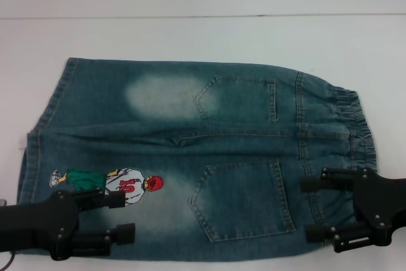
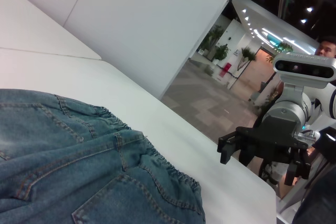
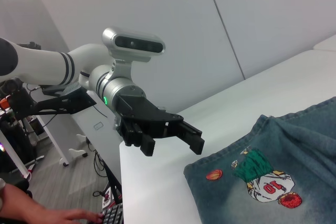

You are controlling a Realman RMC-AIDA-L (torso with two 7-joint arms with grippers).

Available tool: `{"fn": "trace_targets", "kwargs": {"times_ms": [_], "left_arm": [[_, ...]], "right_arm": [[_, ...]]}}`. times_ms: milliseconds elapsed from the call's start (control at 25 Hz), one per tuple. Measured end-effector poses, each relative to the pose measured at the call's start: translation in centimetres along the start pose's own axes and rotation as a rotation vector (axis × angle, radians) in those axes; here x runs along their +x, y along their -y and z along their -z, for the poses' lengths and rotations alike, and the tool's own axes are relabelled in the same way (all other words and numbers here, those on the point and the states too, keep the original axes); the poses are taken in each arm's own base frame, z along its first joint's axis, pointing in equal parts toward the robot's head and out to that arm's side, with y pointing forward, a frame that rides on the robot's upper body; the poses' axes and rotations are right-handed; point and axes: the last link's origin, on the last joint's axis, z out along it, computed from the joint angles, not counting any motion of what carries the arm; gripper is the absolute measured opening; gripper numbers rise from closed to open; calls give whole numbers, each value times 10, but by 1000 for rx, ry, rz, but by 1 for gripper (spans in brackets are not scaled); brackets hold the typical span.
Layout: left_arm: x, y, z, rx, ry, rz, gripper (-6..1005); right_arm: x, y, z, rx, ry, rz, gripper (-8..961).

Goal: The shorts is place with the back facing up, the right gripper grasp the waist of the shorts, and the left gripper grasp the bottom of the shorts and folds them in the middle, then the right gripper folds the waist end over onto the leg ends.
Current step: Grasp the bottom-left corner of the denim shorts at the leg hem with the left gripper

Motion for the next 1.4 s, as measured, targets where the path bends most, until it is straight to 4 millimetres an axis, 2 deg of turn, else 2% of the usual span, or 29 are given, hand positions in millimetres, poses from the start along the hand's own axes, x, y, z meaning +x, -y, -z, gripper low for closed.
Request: {"fn": "trace_targets", "kwargs": {"times_ms": [1400], "left_arm": [[2, 1, -1, -2, 2, -3, 831]], "right_arm": [[-3, 2, -3, -7, 0, 0, 959]]}}
